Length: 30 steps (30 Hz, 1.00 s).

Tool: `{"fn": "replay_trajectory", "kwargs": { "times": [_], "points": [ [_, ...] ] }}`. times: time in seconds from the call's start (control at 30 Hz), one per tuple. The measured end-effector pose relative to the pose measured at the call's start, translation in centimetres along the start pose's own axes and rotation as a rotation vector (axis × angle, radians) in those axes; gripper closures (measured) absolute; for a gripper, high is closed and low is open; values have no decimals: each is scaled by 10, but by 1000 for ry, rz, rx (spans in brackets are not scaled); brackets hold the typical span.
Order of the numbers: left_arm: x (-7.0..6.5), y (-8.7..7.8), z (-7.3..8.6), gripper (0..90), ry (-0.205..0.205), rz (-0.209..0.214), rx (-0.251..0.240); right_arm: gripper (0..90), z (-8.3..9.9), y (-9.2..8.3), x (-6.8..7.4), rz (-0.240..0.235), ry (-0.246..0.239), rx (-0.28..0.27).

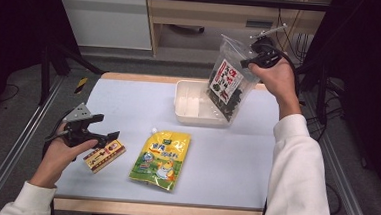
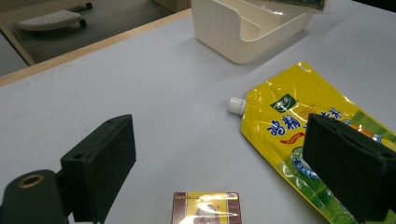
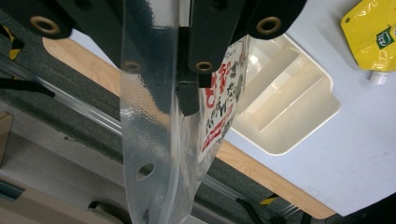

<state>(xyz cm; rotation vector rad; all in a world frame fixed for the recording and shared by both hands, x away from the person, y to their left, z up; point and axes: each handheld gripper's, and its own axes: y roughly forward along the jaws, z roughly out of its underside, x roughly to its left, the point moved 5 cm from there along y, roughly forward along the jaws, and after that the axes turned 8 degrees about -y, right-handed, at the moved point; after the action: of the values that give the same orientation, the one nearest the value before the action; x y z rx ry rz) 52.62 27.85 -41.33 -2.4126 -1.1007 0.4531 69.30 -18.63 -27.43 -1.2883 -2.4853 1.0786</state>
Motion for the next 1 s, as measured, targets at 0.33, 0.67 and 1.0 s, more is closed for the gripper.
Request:
{"fn": "replay_trajectory", "kwargs": {
  "times": [0.33,0.67,1.0],
  "points": [
    [0,2,2,93,2,3,5,889,-7,2,-5,16,-40,-45],
    [1,6,4,93,-1,0,18,890,-13,3,-9,29,-91,-86],
    [-3,9,6,93,-1,5,28,890,-6,13,-3,13,-105,-116]
  ]
}}
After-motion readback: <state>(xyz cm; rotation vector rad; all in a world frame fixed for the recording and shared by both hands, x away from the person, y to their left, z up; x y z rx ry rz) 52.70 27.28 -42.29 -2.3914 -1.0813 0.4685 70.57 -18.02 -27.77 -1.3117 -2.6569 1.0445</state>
